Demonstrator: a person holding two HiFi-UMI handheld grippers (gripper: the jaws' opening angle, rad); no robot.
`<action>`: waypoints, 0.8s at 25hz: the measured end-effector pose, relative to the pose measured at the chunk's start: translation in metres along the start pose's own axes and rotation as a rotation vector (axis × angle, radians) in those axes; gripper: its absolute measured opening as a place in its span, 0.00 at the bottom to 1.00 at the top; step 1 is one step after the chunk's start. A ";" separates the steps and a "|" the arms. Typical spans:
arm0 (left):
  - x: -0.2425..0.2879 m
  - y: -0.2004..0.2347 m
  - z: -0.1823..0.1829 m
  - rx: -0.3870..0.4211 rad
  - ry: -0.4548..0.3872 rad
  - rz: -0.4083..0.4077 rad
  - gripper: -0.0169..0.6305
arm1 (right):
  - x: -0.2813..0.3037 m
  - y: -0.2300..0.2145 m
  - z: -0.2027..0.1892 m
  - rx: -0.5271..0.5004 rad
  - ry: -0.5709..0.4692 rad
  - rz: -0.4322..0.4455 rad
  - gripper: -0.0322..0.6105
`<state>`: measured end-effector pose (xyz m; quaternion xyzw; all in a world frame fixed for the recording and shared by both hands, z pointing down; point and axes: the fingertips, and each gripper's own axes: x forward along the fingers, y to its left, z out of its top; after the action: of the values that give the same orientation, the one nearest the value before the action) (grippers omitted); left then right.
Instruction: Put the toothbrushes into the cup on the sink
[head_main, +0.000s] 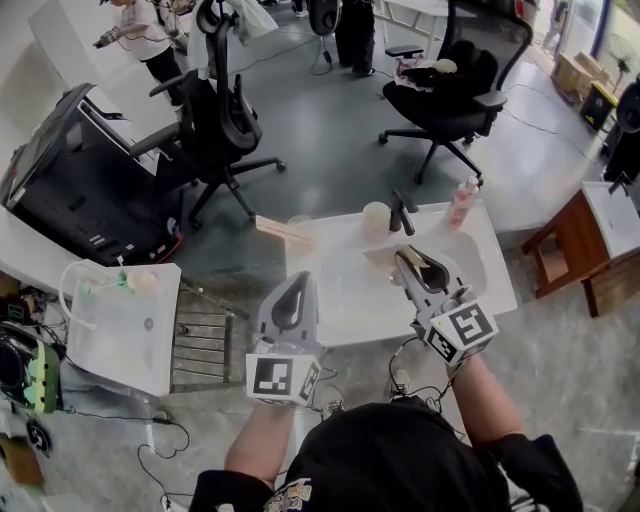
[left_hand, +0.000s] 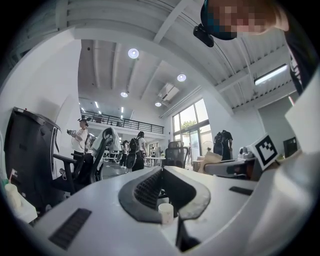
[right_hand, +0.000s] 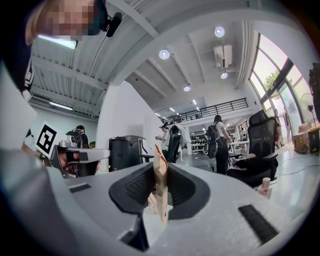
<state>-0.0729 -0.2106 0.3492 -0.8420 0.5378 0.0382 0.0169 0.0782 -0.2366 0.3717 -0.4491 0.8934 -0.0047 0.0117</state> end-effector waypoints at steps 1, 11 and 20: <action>0.002 0.001 -0.001 -0.003 0.009 0.002 0.04 | 0.004 -0.002 0.000 0.001 0.000 0.000 0.17; 0.014 0.004 -0.024 -0.030 0.068 -0.001 0.04 | 0.042 -0.037 -0.009 -0.037 0.004 -0.048 0.17; 0.018 0.010 -0.043 -0.056 0.100 -0.001 0.04 | 0.076 -0.070 -0.032 -0.105 0.040 -0.123 0.17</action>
<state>-0.0725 -0.2345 0.3905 -0.8433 0.5363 0.0109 -0.0334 0.0880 -0.3398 0.4034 -0.5028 0.8633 0.0324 -0.0298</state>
